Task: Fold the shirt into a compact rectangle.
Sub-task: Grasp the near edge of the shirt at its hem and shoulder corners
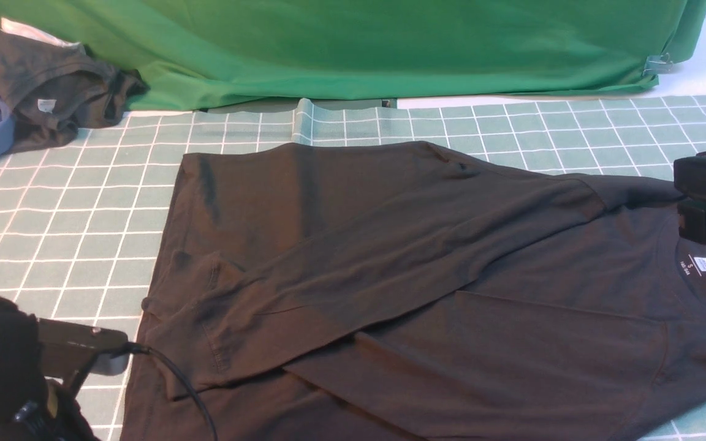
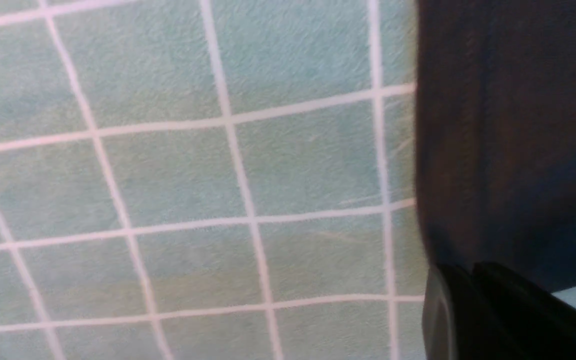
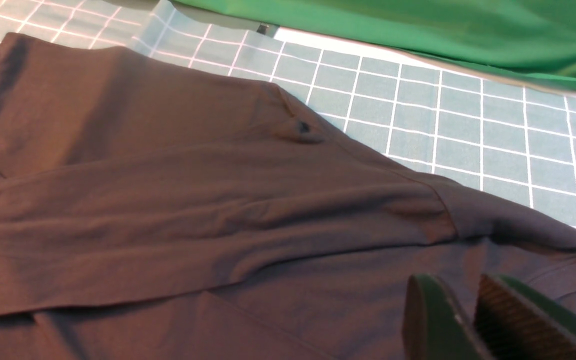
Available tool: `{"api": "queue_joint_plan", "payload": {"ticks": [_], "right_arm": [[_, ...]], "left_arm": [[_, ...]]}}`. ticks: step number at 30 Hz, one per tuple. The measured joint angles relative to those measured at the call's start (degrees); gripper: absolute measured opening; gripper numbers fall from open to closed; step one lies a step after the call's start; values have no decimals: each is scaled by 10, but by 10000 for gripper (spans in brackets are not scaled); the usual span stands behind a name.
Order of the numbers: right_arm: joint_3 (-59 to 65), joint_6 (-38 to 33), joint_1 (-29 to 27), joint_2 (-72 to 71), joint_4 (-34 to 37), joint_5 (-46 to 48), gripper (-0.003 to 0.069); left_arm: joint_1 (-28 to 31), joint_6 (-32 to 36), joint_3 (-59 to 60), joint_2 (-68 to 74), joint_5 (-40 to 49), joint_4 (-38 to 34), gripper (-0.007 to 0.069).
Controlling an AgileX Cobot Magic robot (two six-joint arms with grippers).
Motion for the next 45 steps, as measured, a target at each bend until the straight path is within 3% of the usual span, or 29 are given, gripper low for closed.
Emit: {"api": "queue_joint_plan", "payload": {"ticks": [7, 13, 15, 19, 22, 27, 34, 36, 41, 45], "right_arm": [[0, 0, 0, 0, 0, 0, 135], [0, 0, 0, 0, 0, 0, 135], [0, 0, 0, 0, 0, 0, 135], [0, 0, 0, 0, 0, -3, 139], [0, 0, 0, 0, 0, -6, 141], [0, 0, 0, 0, 0, -11, 147], [0, 0, 0, 0, 0, -12, 153], [0, -1, 0, 0, 0, -12, 153], [-2, -29, 0, 0, 0, 1, 153], [-18, -44, 0, 0, 0, 81, 156]], "left_arm": [[-4, 4, 16, 31, -40, -44, 132], [-6, 5, 20, 67, -44, -36, 401], [-6, 4, 20, 72, -46, -35, 459], [-6, 4, 20, 90, -50, -35, 501], [-6, 4, 20, 107, -61, -40, 494], [-6, 4, 20, 138, -85, -75, 405], [-6, 13, 16, 149, -74, -93, 99], [-6, 20, 15, 149, -74, -93, 43], [-6, 18, 7, 121, -34, -61, 10], [-6, -9, 6, 43, 18, -13, 7]]}}
